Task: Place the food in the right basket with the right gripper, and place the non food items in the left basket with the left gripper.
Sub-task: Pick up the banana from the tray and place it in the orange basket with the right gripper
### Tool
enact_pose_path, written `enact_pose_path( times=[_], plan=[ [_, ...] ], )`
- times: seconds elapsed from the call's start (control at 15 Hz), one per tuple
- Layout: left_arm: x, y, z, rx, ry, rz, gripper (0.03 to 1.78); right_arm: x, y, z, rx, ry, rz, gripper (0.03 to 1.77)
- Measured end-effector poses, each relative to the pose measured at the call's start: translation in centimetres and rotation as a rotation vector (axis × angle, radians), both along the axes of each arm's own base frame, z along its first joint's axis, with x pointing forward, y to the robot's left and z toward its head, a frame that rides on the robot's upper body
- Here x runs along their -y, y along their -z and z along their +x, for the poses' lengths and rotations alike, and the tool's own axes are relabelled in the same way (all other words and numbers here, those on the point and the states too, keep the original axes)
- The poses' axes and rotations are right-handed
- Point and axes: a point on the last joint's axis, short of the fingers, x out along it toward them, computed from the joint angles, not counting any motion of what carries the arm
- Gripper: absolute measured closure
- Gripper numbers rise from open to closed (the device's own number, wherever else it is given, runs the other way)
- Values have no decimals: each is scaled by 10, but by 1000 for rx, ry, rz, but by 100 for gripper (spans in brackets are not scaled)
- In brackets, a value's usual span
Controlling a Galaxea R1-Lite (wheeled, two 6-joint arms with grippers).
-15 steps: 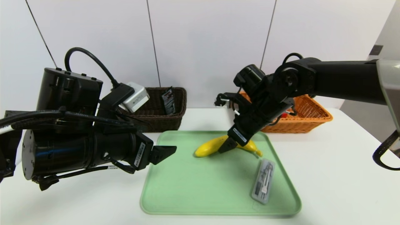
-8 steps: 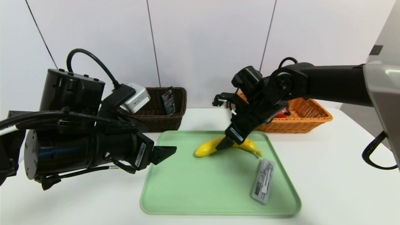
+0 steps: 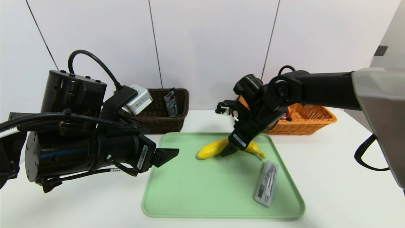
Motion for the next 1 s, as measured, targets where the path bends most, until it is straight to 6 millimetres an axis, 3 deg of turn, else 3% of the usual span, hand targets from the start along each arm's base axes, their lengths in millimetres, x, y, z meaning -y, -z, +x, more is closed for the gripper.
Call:
enact_pose_path(
  times=[0.6,0.8,1.0],
  plan=[
    [0,0,0,-1,1,-1,12,-1,11,3,-18,-8,-22,12],
    [0,0,0,0,2,-1,12,-1,12,3,-19,-5,-23,63],
    [0,0,0,-1,2,0,12,-1,12,3,-20,-5,-24,97]
  ],
)
